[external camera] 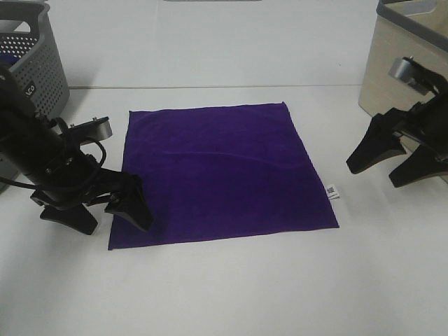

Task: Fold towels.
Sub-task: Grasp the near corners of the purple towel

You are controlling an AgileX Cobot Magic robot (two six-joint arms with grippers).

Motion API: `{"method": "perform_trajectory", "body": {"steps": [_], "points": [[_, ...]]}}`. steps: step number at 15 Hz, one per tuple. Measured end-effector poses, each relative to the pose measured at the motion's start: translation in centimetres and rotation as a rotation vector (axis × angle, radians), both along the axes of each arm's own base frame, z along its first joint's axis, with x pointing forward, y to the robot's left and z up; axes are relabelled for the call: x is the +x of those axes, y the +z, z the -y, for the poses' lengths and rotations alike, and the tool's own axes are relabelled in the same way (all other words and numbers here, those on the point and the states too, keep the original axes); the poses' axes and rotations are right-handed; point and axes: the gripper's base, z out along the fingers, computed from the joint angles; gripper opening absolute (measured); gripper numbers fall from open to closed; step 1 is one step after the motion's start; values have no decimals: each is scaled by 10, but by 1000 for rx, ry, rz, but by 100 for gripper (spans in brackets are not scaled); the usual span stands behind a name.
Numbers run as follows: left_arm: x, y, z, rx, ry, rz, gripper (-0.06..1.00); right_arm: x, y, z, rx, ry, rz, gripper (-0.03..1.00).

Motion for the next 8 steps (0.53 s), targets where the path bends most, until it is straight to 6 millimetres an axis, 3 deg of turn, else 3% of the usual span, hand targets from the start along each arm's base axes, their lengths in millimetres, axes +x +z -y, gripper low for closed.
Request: {"method": "perform_trajectory", "body": {"steps": [4, 7, 8], "points": [[4, -5, 1, 0, 15, 3, 99, 4, -32, -4, 38, -12, -82, 99], [4, -5, 0, -2, 24, 3, 99, 6, -56, -21, 72, 14, -120, 99], [7, -5, -9, -1, 77, -11, 99, 7, -59, -31, 82, 25, -122, 99]]}}
